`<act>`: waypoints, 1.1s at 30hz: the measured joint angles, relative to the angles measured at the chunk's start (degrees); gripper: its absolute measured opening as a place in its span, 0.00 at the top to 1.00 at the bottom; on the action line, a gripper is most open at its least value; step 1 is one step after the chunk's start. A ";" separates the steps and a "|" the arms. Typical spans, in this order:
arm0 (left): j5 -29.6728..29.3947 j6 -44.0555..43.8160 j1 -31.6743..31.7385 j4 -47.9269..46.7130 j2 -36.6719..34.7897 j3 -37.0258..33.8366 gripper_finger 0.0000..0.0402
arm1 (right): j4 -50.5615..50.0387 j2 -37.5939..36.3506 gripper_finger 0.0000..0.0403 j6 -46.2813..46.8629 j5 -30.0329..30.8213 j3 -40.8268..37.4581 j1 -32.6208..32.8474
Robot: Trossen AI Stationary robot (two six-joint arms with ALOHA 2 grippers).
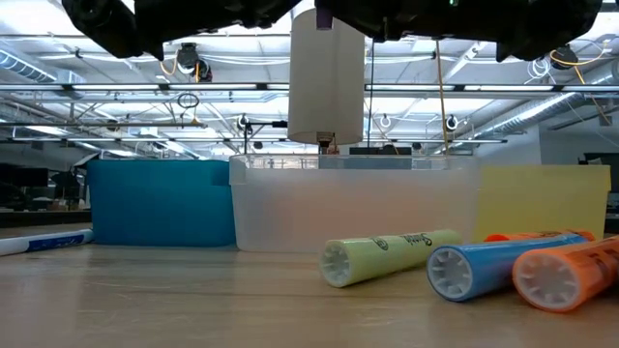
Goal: Pick & Place Markers
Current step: Put the large purple highlighter pen into the blue bin
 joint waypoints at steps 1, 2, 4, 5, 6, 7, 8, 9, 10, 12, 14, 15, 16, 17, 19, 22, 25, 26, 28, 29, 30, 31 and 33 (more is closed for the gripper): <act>1.01 -1.32 -0.01 0.02 0.00 0.00 0.48 | -0.01 0.00 0.86 -0.01 -0.12 0.00 -0.11; 2.07 -2.54 -0.03 0.03 0.00 0.00 0.48 | -0.01 0.00 0.86 0.00 -0.21 0.00 -0.27; 3.29 -4.40 -0.11 -0.03 0.00 0.00 0.48 | 0.15 0.00 0.86 0.03 -0.26 0.00 -0.65; 3.39 -5.22 -0.11 -0.14 0.00 0.00 0.48 | 0.17 0.00 0.86 0.05 -0.25 0.00 -0.86; 3.49 -5.88 -0.12 -0.82 0.00 0.13 0.48 | 0.15 0.00 0.86 0.07 -0.24 0.00 -1.14; 3.45 -6.55 -0.14 -2.23 0.00 0.56 0.48 | 0.13 0.00 0.86 0.12 -0.24 0.00 -1.31; 3.22 -6.81 -0.12 -3.67 0.00 1.11 0.48 | 0.13 0.00 0.86 0.18 -0.24 -0.02 -1.48; 2.83 -6.84 -0.15 -4.96 0.00 1.60 0.48 | 0.17 0.00 0.86 0.21 -0.26 -0.02 -1.59; 2.16 -6.74 -0.28 -6.18 0.00 2.16 0.48 | 0.19 0.00 0.86 0.26 -0.26 -0.02 -1.57; 0.32 -5.95 -0.62 -7.83 0.00 3.14 0.48 | 0.26 0.00 0.86 0.78 -0.26 -0.02 -1.57; -1.03 -5.54 -0.86 -8.30 0.00 3.88 0.48 | 0.25 -0.01 0.86 1.13 -0.25 -0.02 -1.57; -1.07 -5.21 -0.84 -8.31 0.00 4.22 0.48 | 0.23 -0.02 0.86 1.14 -0.26 -0.02 -1.51; -1.05 -4.96 -0.80 -8.31 0.00 4.61 0.48 | 0.24 -0.02 0.86 1.14 -0.24 -0.02 -1.43; -1.00 -4.64 -0.79 -8.44 0.00 5.07 0.48 | 0.23 -0.02 0.86 1.15 -0.26 -0.02 -1.43; -1.04 -4.29 -0.75 -9.64 -0.01 5.86 0.48 | 0.09 -0.02 0.86 1.18 -0.26 -0.02 -1.43; -1.03 -4.18 -0.69 -12.11 0.00 6.22 0.49 | -0.16 -0.04 0.86 1.25 -0.26 -0.02 -1.43; -0.98 -2.69 -0.60 -13.75 0.00 6.77 0.56 | -0.11 -0.07 0.86 1.28 -0.26 -0.02 -1.49; -1.00 -2.27 -0.60 -14.10 0.00 6.92 0.60 | -0.12 -0.07 0.86 1.28 -0.25 -0.02 -1.50; -0.99 -2.00 -0.60 -14.56 0.00 7.12 0.71 | -0.14 -0.07 0.86 1.32 -0.26 -0.02 -1.52; -0.91 -2.04 -0.60 -14.64 0.00 7.27 0.77 | -0.08 -0.07 0.86 1.34 -0.16 -0.02 -1.52; -0.98 -2.09 -0.60 -14.77 0.00 7.46 0.82 | -0.12 -0.11 0.86 1.34 -0.24 -0.02 -1.52; -0.98 -2.32 -0.63 -14.88 0.00 7.68 0.84 | -0.29 -0.18 0.86 1.66 -0.25 0.00 -1.52; -1.08 -4.11 -0.64 -15.09 -0.03 8.05 0.84 | -1.02 -0.26 0.85 3.38 -0.23 0.02 -1.50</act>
